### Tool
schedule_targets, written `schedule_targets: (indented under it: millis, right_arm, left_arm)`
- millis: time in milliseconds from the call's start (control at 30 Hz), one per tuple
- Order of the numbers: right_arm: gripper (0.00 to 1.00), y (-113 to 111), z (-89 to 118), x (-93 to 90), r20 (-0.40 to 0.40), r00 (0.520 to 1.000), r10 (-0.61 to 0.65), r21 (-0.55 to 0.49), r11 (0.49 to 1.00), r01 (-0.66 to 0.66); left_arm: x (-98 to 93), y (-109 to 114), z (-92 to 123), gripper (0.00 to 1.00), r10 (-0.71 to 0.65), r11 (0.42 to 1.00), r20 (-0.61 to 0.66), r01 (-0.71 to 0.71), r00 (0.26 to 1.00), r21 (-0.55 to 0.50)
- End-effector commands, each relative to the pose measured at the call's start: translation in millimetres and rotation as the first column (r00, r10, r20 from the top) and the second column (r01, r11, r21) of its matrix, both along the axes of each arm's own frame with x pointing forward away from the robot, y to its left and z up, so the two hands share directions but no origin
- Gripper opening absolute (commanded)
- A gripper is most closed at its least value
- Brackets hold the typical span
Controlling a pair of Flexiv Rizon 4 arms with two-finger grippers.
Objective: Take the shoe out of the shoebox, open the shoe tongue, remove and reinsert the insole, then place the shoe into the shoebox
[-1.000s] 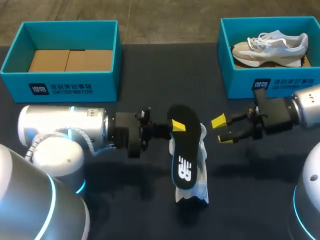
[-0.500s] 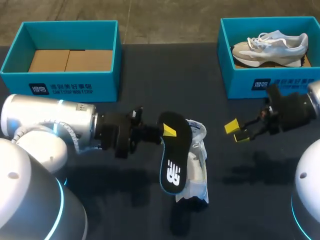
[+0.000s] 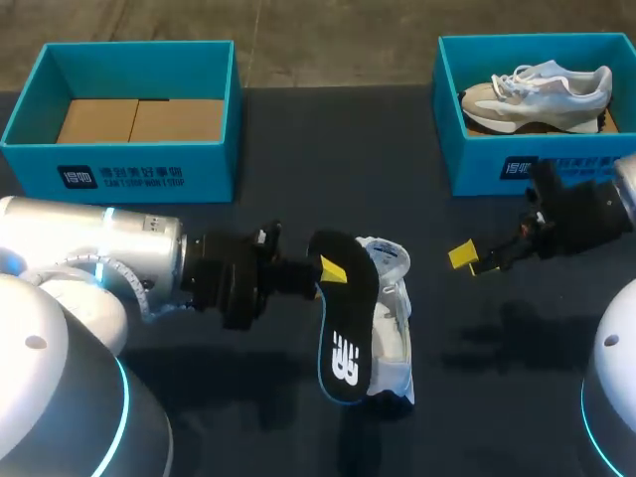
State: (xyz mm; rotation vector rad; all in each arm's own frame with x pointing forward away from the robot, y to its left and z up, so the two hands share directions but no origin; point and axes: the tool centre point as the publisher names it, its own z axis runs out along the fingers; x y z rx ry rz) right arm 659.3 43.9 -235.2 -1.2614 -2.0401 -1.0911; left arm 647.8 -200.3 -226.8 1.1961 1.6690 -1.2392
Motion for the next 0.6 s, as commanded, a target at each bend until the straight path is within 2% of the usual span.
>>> schedule_targets:
  millis: [33,200,367,500,600]
  right_arm:
    - [1.00,-11.6,9.7,-18.2,0.171,0.980,0.098,-0.114,0.990,-0.079]
    - [1.00,-20.8,4.4,-26.8,0.252,0.949,0.192,-0.218,0.966,-0.137]
    - [1.00,-31.2,-3.2,-35.5,0.328,0.903,0.278,-0.306,0.935,-0.177]
    - [1.00,-35.3,-9.1,-40.6,0.336,0.876,0.346,-0.367,0.905,-0.216]
    - [1.00,-35.3,-9.1,-40.6,0.336,0.876,0.346,-0.367,0.905,-0.216]
  left_arm:
    - [-1.0,3.9,0.0,0.00,-0.002,1.000,-0.047,0.003,0.999,0.027]
    - [-2.0,8.7,0.2,0.00,-0.008,1.000,-0.195,0.010,0.981,0.012]
    - [-12.2,10.9,4.5,0.00,-0.031,0.999,-0.268,0.029,0.963,-0.012]
    - [-24.0,12.2,8.6,0.00,-0.093,0.995,-0.377,0.070,0.922,-0.074]
    - [-27.7,14.3,12.7,0.00,-0.054,0.998,-0.311,0.045,0.949,-0.037]
